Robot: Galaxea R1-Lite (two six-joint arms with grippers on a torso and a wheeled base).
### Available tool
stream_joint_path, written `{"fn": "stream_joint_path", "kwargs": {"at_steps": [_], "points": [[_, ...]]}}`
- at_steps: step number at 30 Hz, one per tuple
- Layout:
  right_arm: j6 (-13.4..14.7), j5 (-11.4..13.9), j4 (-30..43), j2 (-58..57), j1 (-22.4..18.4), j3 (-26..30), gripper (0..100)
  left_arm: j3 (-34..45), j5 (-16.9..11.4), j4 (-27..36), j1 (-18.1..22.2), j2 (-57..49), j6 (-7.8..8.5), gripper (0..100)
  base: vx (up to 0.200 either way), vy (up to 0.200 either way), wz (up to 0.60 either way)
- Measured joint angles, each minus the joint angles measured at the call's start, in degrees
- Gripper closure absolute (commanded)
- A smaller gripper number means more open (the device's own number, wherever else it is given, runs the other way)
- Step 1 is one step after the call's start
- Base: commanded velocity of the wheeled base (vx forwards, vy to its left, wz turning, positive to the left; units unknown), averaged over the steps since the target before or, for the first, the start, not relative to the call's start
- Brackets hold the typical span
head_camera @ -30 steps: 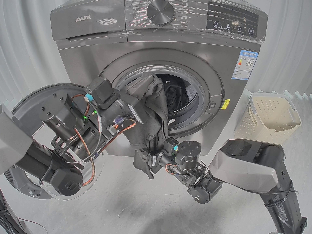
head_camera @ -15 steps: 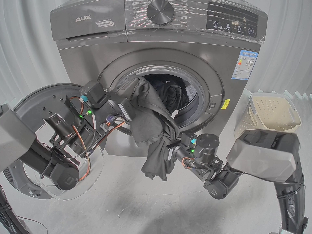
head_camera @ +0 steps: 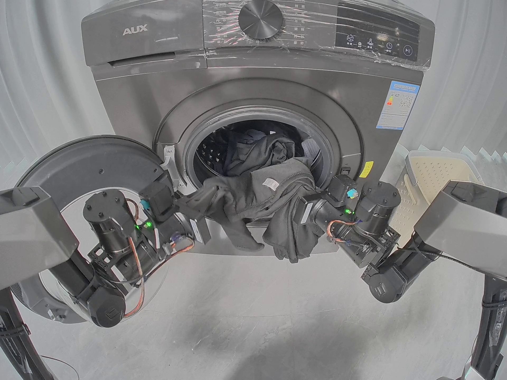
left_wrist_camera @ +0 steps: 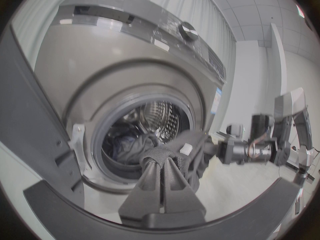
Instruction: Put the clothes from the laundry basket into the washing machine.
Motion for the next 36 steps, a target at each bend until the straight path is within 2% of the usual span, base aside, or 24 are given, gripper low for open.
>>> {"fn": "stream_joint_path", "kwargs": {"at_steps": [8, 9, 15, 18, 23, 27, 30, 36], "points": [[-0.02, -0.05, 0.11, -1.08, 0.55, -1.88, 100, 3.63, -1.44, -0.05, -0.84, 3.73, 1.58, 100, 0.0, 0.0, 0.0], [-0.02, -0.02, 0.11, -1.16, 0.6, -2.01, 100, 3.79, -1.44, -0.02, -0.89, 4.04, 1.58, 0, 0.0, 0.0, 0.0], [-0.02, -0.1, 0.33, -1.3, 0.51, -3.11, 100, 6.33, -1.67, -0.07, -1.48, 4.89, 1.5, 0, 0.0, 0.0, 0.0], [0.0, -0.21, 0.68, -1.22, 0.33, -4.22, 100, 9.64, -2.9, -0.07, -2.13, 4.96, 1.83, 0, 0.0, 0.0, 0.0], [0.05, -0.51, 1.32, -0.91, 0.33, -6.51, 100, 15.87, -6.92, -0.02, -3.54, 4.96, 5.02, 0, 0.0, 0.0, 0.0], [0.17, -0.66, 1.34, -0.69, 0.88, -7.25, 100, 18.71, -7.47, -0.07, -5.13, 4.89, 6.11, 0, 0.0, 0.0, 0.0], [0.27, -0.76, 1.34, -0.56, 1.4, -7.36, 100, 18.02, -7.19, -0.02, -5.79, 4.94, 6.28, 0, 0.0, 0.0, 0.0], [0.35, -0.9, 1.37, -0.44, 2.65, -7.52, 100, 10.28, -5.61, -0.05, -6.29, 5.38, 6.0, 0, 0.0, 0.0, 0.0]]}}
